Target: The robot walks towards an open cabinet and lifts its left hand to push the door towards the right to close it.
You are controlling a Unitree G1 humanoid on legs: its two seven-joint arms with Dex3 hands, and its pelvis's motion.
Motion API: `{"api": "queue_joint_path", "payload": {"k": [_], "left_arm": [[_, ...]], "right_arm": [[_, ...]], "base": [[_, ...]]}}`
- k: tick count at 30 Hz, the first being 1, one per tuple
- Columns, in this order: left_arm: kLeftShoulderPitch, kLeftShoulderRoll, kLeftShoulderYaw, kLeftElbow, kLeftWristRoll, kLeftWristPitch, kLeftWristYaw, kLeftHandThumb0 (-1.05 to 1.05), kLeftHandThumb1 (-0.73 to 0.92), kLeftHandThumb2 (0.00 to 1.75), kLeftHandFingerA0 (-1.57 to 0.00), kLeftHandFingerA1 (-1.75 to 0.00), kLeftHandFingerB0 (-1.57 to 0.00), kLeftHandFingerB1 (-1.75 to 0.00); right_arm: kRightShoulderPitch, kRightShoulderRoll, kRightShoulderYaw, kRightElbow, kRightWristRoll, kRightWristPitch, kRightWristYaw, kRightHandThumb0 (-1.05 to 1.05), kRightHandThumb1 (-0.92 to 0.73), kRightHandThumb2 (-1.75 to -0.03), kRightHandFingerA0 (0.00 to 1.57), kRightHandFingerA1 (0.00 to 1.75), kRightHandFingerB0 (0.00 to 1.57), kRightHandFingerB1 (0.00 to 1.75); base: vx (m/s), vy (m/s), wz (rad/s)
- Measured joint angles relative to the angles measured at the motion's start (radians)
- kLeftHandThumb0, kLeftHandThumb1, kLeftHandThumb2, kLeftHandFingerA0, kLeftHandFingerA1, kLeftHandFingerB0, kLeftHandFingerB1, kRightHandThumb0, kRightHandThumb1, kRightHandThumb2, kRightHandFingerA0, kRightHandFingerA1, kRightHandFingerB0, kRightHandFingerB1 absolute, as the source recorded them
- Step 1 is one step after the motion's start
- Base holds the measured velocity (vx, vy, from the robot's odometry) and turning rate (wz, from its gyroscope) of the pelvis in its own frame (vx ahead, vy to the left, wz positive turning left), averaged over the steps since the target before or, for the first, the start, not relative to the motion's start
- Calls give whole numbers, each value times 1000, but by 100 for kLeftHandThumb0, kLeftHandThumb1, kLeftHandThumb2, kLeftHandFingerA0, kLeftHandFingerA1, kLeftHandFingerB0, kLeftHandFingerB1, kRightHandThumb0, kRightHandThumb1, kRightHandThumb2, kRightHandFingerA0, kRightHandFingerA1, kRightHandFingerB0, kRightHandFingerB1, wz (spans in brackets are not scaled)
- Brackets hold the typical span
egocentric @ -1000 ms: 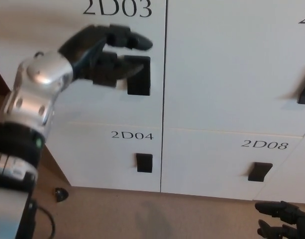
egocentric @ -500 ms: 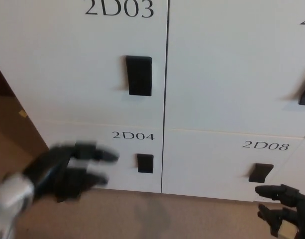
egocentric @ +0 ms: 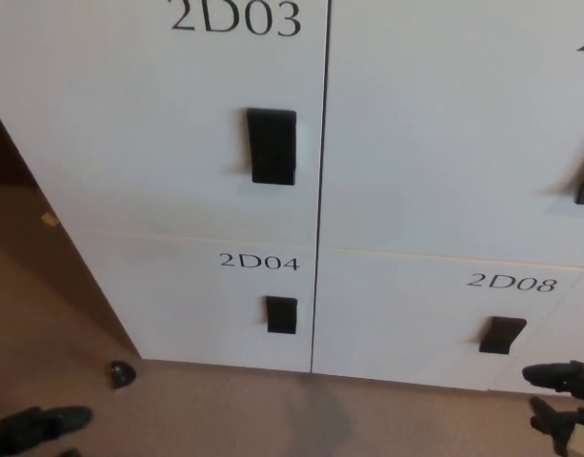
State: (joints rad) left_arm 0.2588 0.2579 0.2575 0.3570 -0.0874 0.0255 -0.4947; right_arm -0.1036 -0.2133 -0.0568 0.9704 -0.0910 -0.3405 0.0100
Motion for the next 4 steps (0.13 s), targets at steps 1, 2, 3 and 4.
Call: {"api": "queue_joint_path", "payload": {"k": [1,2,3,4], "left_arm": [[-18,-1,1,29,1,0,10,-50,72,61,-47,-63,-46,-42],[-36,-1,2,57,2,-1,20,-50,72,61,-47,-63,-46,-42],[-54,-1,2,86,3,-2,31,-54,68,61,-50,-44,-48,-39],[-76,-1,1,122,6,-4,44,-54,68,61,-50,-44,-48,-39]], "right_arm": [[-1,0,1,6,0,1,1,-40,-65,-60,85,52,71,49],[-1,0,3,10,0,1,1,-40,-65,-60,85,52,71,49],[-1,0,4,14,-1,1,1,-41,-67,-60,84,56,70,51],[-2,0,7,20,-1,1,2,-41,-67,-60,84,56,70,51]], "base": [[0,0,0],[0,0,0],[0,0,0],[0,0,0]]}}
